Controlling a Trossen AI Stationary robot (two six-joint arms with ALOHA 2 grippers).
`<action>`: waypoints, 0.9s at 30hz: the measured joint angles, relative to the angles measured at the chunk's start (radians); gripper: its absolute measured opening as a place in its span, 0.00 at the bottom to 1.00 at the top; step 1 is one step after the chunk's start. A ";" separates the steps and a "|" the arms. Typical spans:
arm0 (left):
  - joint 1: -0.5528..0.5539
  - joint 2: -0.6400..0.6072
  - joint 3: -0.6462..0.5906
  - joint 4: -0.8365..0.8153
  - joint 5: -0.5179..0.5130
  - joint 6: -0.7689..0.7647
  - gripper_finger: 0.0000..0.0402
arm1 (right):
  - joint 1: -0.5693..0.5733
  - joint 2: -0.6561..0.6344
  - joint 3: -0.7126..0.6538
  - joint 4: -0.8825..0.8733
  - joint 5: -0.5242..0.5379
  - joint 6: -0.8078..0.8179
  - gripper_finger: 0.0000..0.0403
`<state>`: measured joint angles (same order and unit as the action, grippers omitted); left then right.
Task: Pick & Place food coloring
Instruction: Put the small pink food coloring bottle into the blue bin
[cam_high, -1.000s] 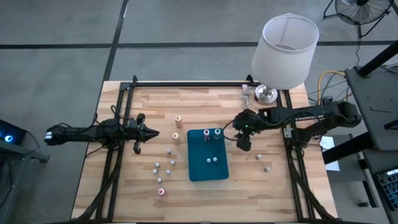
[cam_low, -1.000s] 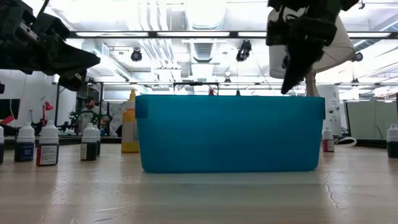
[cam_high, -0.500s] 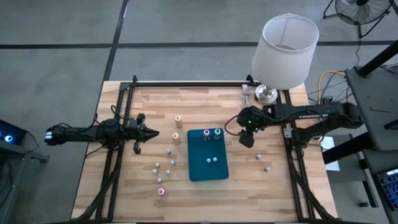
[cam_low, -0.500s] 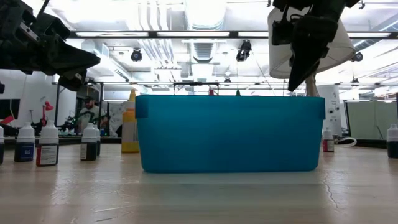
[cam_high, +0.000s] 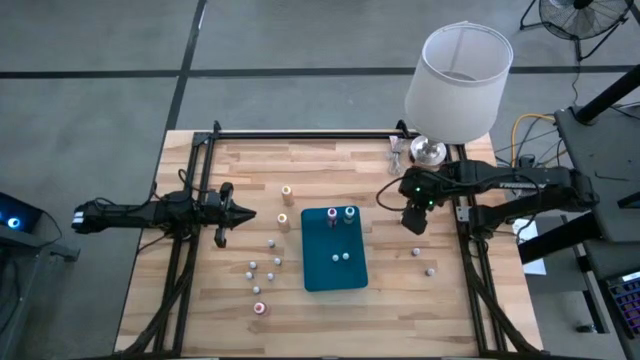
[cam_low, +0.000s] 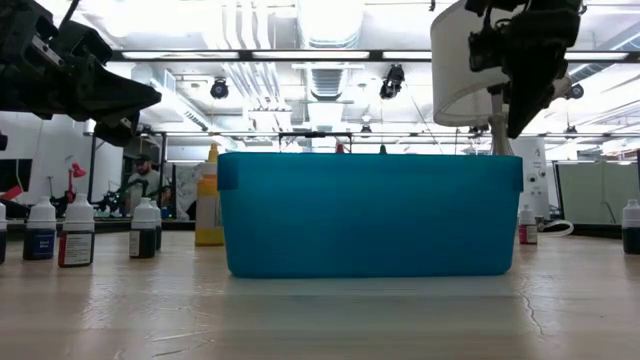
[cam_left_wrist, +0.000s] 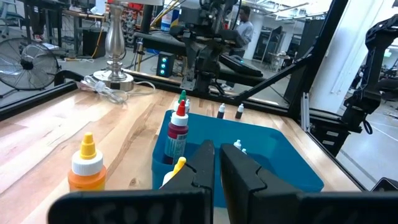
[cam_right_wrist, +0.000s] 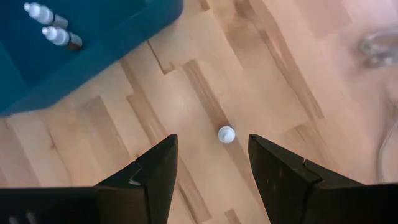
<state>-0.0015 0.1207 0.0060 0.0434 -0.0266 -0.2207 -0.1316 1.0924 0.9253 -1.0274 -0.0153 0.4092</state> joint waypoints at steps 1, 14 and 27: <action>0.000 0.000 0.000 0.000 0.000 0.000 0.00 | -0.009 -0.004 0.000 -0.003 -0.007 0.011 0.47; 0.000 0.000 0.000 0.000 0.000 0.000 0.00 | -0.105 0.049 0.000 -0.067 -0.010 0.115 0.46; 0.000 0.000 0.000 0.000 0.000 0.000 0.00 | -0.115 0.186 0.000 -0.045 -0.004 0.163 0.46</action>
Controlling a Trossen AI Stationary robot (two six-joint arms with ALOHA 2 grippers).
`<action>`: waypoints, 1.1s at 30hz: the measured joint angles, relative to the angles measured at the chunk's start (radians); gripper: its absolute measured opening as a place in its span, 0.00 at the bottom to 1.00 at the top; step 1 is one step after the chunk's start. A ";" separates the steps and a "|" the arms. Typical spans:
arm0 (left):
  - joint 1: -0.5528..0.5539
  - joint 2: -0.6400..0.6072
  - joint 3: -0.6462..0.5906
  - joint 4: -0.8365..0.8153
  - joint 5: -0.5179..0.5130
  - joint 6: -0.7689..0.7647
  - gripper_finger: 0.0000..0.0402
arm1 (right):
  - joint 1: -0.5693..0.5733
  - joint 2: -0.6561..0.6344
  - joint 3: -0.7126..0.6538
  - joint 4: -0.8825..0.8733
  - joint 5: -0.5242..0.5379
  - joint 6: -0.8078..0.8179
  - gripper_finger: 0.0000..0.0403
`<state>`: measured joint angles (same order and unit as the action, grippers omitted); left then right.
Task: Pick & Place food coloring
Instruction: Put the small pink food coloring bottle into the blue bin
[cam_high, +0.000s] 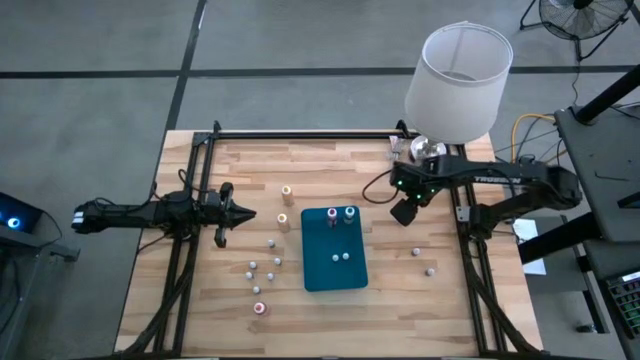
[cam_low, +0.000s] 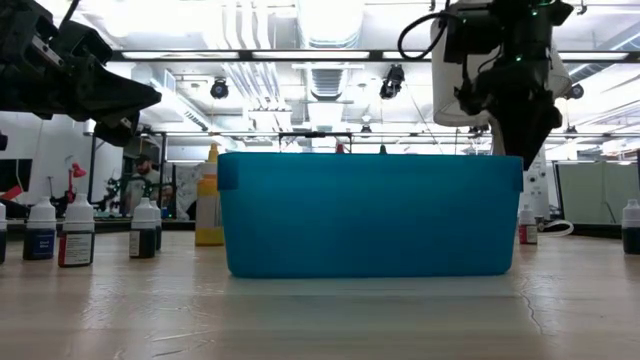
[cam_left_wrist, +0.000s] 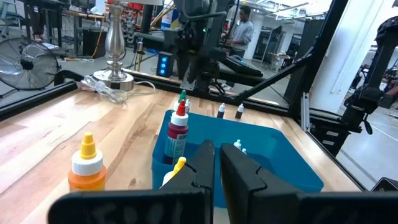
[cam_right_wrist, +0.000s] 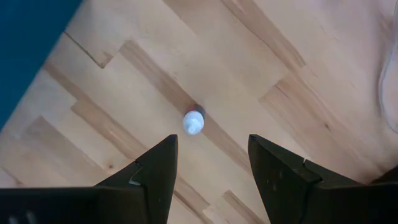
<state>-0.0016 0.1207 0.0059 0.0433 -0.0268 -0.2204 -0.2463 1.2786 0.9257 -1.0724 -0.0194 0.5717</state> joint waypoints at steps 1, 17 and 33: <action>0.000 0.000 0.000 0.000 0.000 0.000 0.00 | 0.003 0.005 -0.001 0.011 0.001 0.007 0.46; 0.000 0.000 0.000 0.000 0.000 0.000 0.00 | 0.039 0.033 -0.126 0.155 -0.007 0.088 0.46; 0.000 0.000 0.000 0.000 0.000 0.000 0.00 | 0.055 0.107 -0.145 0.227 -0.008 0.065 0.46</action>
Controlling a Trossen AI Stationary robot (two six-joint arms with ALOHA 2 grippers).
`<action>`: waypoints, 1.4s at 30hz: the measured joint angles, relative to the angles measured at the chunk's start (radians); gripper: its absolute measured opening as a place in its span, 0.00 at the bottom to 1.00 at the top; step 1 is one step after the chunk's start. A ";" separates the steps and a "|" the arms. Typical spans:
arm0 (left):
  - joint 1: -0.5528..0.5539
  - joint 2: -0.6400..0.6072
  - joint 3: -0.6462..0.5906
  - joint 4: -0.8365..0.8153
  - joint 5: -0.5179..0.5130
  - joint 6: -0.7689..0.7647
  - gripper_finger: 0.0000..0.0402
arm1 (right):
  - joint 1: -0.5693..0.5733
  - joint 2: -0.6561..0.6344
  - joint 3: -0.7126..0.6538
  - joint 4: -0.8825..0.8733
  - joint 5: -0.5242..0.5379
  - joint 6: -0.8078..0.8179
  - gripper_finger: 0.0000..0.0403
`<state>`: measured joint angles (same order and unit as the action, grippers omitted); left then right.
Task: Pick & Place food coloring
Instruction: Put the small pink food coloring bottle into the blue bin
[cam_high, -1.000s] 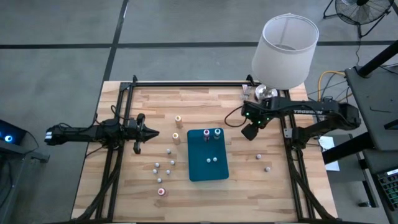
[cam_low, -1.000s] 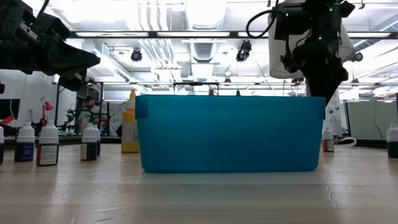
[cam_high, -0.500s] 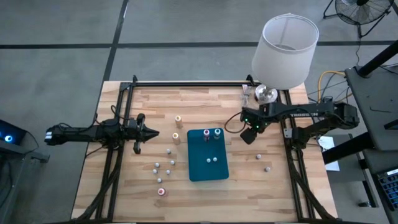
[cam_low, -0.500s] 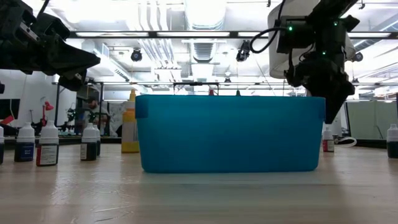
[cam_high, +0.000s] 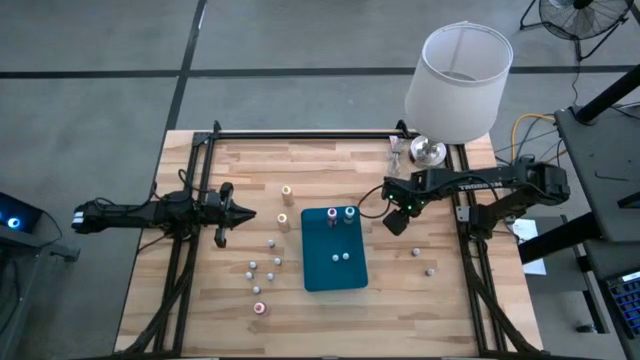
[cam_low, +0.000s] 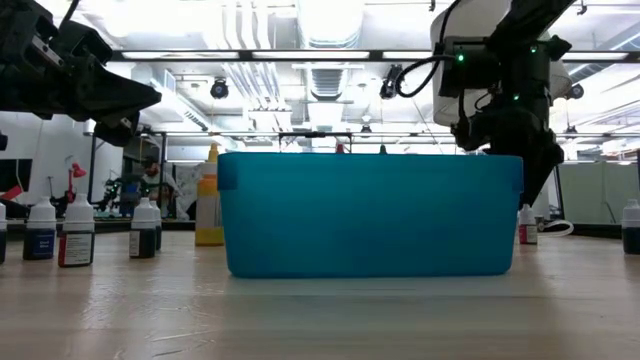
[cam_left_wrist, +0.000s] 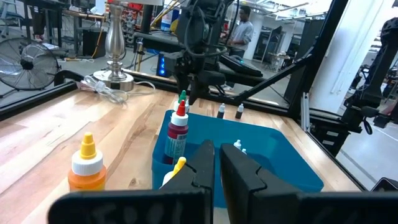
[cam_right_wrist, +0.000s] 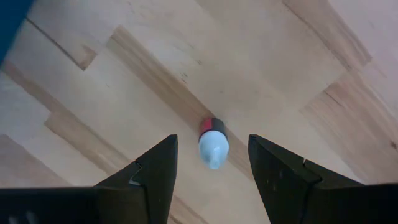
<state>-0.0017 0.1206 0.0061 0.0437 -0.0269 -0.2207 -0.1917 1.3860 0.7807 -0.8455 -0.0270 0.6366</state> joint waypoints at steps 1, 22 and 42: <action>0.000 0.000 0.000 0.000 0.000 0.000 0.00 | 0.000 0.007 0.000 0.000 0.000 0.000 0.46; 0.000 0.000 0.000 0.000 0.000 0.000 0.00 | 0.004 0.020 -0.017 -0.007 -0.004 -0.012 0.46; 0.000 0.000 0.000 0.000 0.000 0.000 0.00 | 0.006 0.022 -0.065 0.075 -0.026 -0.029 0.46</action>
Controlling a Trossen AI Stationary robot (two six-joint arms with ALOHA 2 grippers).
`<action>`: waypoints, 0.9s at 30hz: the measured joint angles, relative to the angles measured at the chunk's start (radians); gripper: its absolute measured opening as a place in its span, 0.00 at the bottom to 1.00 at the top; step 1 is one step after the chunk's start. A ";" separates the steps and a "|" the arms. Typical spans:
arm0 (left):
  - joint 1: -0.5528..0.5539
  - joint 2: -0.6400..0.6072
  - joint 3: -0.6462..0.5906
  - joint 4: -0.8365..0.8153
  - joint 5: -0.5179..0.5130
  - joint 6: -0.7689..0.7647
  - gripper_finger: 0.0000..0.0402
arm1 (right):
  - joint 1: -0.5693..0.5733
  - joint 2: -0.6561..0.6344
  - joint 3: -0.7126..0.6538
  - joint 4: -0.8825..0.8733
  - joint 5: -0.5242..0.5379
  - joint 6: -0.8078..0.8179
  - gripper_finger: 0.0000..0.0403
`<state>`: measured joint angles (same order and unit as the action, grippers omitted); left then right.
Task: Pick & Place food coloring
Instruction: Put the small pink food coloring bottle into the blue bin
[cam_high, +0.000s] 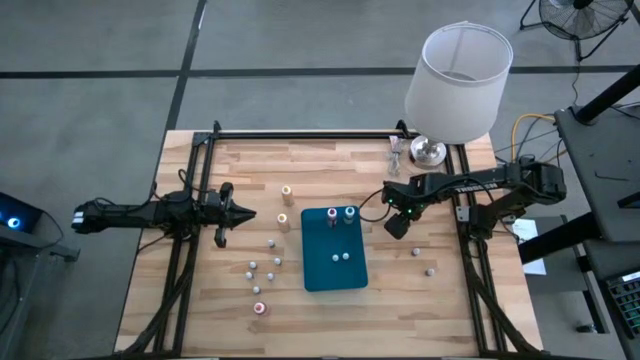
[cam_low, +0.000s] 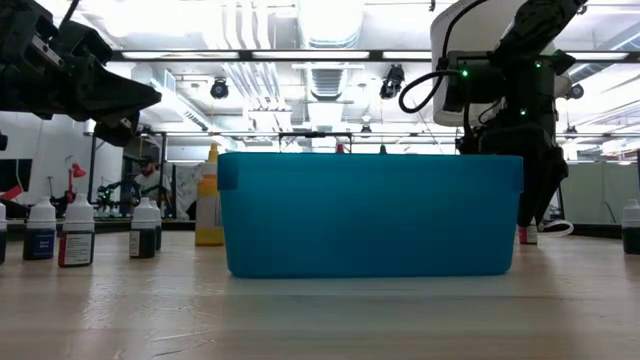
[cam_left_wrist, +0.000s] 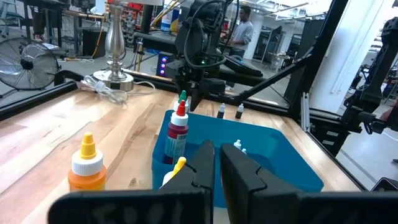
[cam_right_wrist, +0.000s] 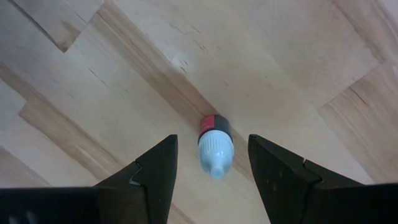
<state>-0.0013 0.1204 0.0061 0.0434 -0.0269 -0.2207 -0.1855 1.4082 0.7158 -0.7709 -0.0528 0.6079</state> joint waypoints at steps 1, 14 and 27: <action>0.000 0.000 0.000 0.000 0.000 0.000 0.00 | 0.000 0.000 0.000 0.000 0.000 0.000 0.46; 0.000 0.000 0.000 0.000 0.000 0.000 0.00 | 0.000 0.000 0.000 -0.001 0.000 -0.005 0.25; 0.000 0.000 0.000 0.000 0.000 0.000 0.00 | 0.018 -0.063 0.032 -0.052 -0.005 -0.028 0.14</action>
<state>-0.0013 0.1204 0.0060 0.0437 -0.0268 -0.2204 -0.1680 1.3453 0.7481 -0.8228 -0.0578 0.5801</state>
